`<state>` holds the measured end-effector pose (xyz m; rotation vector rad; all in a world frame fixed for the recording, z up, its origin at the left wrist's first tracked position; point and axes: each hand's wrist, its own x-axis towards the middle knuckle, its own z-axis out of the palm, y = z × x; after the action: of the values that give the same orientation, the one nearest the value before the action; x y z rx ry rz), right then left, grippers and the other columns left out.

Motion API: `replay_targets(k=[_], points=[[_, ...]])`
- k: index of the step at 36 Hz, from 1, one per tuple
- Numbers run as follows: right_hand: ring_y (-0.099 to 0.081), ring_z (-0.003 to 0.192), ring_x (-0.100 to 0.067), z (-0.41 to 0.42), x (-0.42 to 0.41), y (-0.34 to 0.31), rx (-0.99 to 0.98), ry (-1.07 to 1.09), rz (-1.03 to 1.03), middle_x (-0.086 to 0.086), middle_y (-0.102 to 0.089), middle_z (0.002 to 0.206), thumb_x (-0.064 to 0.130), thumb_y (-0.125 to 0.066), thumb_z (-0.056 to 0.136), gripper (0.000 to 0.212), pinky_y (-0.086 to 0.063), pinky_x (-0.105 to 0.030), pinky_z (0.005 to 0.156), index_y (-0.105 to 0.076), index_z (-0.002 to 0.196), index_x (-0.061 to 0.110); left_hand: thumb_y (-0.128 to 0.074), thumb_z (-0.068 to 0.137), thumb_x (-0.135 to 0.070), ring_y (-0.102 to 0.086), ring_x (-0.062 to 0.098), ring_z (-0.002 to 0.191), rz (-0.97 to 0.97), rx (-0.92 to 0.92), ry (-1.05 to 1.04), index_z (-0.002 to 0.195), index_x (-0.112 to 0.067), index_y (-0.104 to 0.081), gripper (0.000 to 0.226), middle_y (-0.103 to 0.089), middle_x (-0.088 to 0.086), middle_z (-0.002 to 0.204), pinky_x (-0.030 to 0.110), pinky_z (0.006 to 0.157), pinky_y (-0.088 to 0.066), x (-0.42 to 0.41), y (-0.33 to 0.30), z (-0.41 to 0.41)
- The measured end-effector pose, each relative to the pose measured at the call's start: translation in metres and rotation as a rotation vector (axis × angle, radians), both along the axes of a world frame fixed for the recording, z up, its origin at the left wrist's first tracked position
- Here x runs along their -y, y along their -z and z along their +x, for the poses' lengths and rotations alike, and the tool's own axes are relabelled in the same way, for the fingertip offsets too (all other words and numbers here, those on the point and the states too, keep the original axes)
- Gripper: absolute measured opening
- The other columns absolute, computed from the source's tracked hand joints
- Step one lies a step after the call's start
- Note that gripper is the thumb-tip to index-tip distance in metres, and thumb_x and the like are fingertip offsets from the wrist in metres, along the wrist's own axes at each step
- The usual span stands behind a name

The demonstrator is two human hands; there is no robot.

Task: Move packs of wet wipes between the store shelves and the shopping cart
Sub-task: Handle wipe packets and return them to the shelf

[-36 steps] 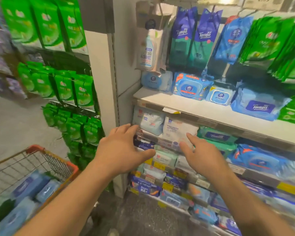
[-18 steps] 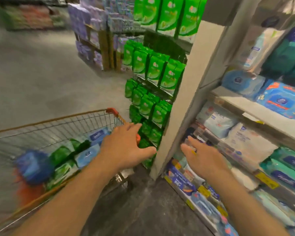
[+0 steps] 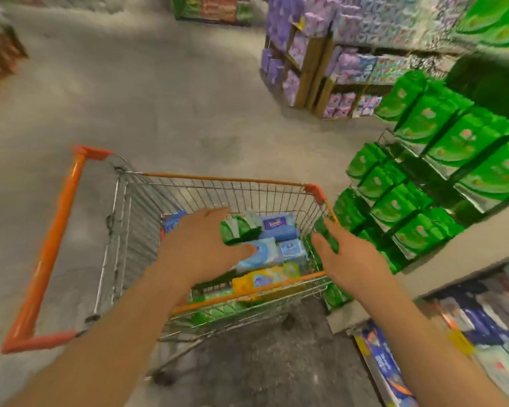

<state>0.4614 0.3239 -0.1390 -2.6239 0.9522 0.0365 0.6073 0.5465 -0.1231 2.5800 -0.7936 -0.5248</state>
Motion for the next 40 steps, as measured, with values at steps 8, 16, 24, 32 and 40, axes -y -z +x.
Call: replay_targets(k=[8, 16, 24, 32, 40], points=[[-0.068, 0.100, -0.024, 0.058, 0.008, 0.023, -0.018, -0.104, 0.131, -0.008, -0.064, 0.137, 0.067, -0.038, 0.097, 0.067, -0.047, -0.031, 0.077, -0.033, 0.157, 0.038, -0.035, 0.061, -0.092, -0.035, 0.025, 0.144, 0.091, -0.016, -0.084, 0.153, -0.028, -0.031, 0.112, -0.033, 0.002, 0.160, 0.043, 0.116, -0.034, -0.006, 0.019, 0.043], [-0.061, 0.089, -0.018, 0.106, 0.059, 0.050, -0.077, -0.208, 0.218, -0.012, -0.060, 0.142, 0.059, -0.040, 0.102, 0.063, -0.044, -0.024, 0.065, -0.031, 0.159, 0.033, -0.057, 0.086, -0.068, -0.034, 0.021, 0.143, 0.114, -0.118, -0.149, 0.150, -0.028, -0.037, 0.079, -0.037, 0.002, 0.157, 0.033, 0.110, -0.033, 0.039, 0.040, 0.065], [-0.052, 0.135, -0.024, 0.142, 0.122, 0.088, -0.184, -0.294, 0.292, 0.000, -0.045, 0.157, 0.065, -0.041, 0.099, 0.065, -0.044, -0.036, 0.105, -0.037, 0.156, 0.033, -0.058, 0.076, -0.077, -0.026, 0.023, 0.149, 0.156, -0.295, -0.304, 0.156, -0.036, -0.025, 0.096, -0.025, -0.001, 0.164, 0.045, 0.118, -0.032, 0.082, 0.099, 0.073], [-0.059, 0.125, -0.028, 0.161, 0.156, 0.127, -0.327, -0.358, 0.394, -0.004, -0.055, 0.149, 0.057, -0.046, 0.102, 0.056, -0.048, -0.041, 0.103, -0.045, 0.151, 0.030, -0.066, 0.078, -0.068, -0.041, 0.019, 0.140, 0.144, -0.392, -0.363, 0.150, -0.032, -0.040, 0.084, -0.039, -0.003, 0.156, 0.038, 0.114, -0.037, 0.113, 0.150, 0.077], [-0.049, 0.137, -0.026, 0.175, 0.180, 0.212, -0.498, -0.320, 0.462, -0.002, -0.048, 0.155, 0.062, -0.051, 0.097, 0.065, -0.043, -0.043, 0.112, -0.048, 0.150, 0.024, -0.066, 0.088, -0.053, -0.056, 0.015, 0.116, 0.057, -0.636, -0.584, 0.137, -0.026, -0.057, 0.056, -0.058, -0.004, 0.139, 0.028, 0.090, -0.041, 0.133, 0.232, 0.086]])
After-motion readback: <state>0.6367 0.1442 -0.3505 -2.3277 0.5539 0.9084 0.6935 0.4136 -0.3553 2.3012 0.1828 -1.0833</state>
